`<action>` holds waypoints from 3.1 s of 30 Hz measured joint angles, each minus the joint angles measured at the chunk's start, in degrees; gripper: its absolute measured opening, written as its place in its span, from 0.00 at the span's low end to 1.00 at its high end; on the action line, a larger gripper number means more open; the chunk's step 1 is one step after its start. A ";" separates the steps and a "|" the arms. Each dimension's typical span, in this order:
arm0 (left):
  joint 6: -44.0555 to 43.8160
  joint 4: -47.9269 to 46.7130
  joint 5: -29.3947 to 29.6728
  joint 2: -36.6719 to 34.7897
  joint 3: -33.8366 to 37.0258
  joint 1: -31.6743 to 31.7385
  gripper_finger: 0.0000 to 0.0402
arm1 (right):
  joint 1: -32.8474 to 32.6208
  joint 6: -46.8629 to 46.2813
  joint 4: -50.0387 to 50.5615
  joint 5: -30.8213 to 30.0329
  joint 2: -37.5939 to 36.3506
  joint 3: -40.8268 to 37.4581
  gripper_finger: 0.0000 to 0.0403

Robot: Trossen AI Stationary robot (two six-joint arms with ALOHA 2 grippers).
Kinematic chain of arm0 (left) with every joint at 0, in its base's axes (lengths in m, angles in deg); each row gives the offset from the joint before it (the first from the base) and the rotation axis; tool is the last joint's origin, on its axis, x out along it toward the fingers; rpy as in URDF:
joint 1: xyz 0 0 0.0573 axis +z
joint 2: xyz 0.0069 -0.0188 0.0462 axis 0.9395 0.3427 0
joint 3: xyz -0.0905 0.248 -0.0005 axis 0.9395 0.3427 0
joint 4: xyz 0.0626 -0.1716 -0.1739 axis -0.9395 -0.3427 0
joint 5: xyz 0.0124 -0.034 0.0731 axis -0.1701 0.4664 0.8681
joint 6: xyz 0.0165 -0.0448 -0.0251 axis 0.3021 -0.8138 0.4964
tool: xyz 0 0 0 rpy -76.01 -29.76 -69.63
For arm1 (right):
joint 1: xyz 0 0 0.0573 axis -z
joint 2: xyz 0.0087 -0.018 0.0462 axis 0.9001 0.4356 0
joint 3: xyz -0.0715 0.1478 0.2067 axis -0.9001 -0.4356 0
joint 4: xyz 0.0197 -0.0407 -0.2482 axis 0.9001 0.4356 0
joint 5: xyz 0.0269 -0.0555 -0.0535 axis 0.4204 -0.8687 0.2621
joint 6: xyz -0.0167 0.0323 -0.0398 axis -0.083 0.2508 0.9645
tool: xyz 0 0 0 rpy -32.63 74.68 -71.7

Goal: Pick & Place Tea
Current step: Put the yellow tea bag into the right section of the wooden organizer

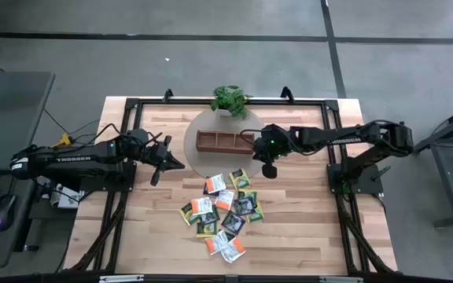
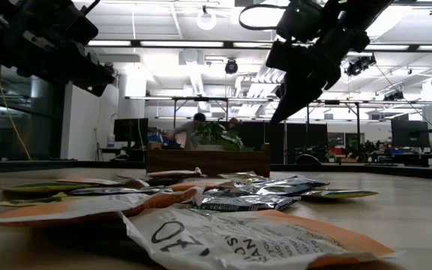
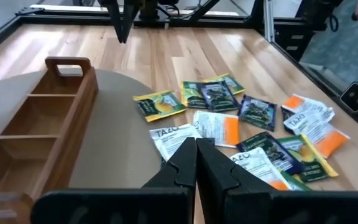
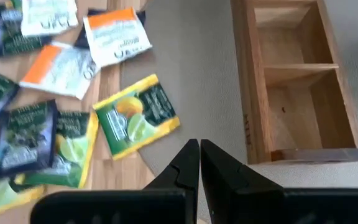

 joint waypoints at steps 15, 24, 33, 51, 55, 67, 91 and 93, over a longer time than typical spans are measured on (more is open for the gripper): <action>-0.09 0.00 0.27 0.00 0.00 0.00 0.00 | -1.14 2.50 0.55 -3.47 1.61 0.60 0.03; -0.20 0.00 0.24 0.00 0.00 0.00 0.00 | -3.08 3.47 12.68 -5.74 16.13 13.97 0.03; -0.18 0.00 0.23 0.00 0.00 0.00 0.00 | -3.74 8.58 24.83 -3.05 24.39 26.65 0.03; -0.18 0.00 0.20 0.00 0.00 0.00 0.00 | -4.79 12.56 21.15 -1.26 28.50 28.26 0.40; -0.18 0.00 0.18 0.00 0.00 0.00 0.00 | -4.31 12.25 20.94 -1.74 29.50 28.53 0.54; -0.18 0.00 0.18 0.00 0.00 0.00 0.00 | -4.11 11.23 27.01 1.36 36.76 38.16 0.59; -0.16 0.00 0.18 -0.02 0.00 0.01 0.00 | -5.75 9.51 28.24 0.03 37.80 37.08 0.51; -0.18 0.00 0.18 -0.02 0.00 0.02 0.00 | -5.81 9.49 27.90 -0.05 38.32 37.14 0.50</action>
